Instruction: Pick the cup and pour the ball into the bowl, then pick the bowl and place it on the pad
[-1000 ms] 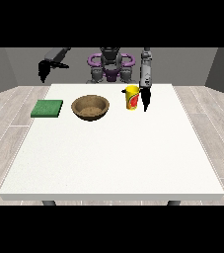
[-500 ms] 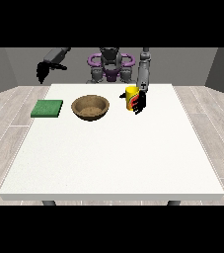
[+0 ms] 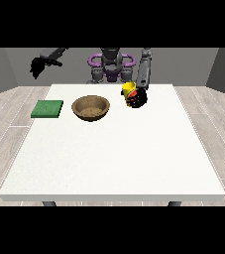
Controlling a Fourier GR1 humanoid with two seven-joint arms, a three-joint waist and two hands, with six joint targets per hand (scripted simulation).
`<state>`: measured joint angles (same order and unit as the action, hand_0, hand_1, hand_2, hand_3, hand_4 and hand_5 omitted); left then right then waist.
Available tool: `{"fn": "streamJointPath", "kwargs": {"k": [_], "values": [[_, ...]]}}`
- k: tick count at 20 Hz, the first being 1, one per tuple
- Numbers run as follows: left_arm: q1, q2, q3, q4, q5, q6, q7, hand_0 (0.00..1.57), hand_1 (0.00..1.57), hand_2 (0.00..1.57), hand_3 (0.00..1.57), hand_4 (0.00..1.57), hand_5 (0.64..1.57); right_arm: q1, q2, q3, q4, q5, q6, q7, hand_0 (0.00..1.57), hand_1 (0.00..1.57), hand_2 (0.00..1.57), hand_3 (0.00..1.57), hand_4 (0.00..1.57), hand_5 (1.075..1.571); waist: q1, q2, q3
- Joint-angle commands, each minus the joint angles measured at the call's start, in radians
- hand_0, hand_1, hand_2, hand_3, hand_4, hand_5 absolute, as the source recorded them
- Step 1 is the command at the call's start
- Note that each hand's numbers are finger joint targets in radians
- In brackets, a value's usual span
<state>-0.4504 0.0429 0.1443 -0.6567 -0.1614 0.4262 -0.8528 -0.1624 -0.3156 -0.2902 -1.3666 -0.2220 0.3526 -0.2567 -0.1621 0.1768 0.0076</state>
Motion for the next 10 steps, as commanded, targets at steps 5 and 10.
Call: {"fn": "streamJointPath", "kwargs": {"k": [5, 10], "values": [[-0.137, 0.281, -0.114, 0.009, -0.232, 0.048, 0.367, 1.44, 1.44, 1.57, 1.57, 1.57, 1.303, 0.023, -0.034, -0.029, 0.137, -0.012, 0.034, 0.029, 0.00, 0.00, 0.00, 0.00, 0.00, 1.569, 0.066, -0.165, -0.0023], [-0.282, 0.336, -0.164, 0.034, -0.339, 0.039, 0.559, 1.47, 1.47, 1.57, 1.57, 1.57, 1.278, -0.027, 0.010, 0.008, 0.146, 0.014, 0.001, 0.031, 0.00, 0.00, 0.00, 0.00, 0.00, 1.568, 0.053, -0.130, -0.0063]]}}
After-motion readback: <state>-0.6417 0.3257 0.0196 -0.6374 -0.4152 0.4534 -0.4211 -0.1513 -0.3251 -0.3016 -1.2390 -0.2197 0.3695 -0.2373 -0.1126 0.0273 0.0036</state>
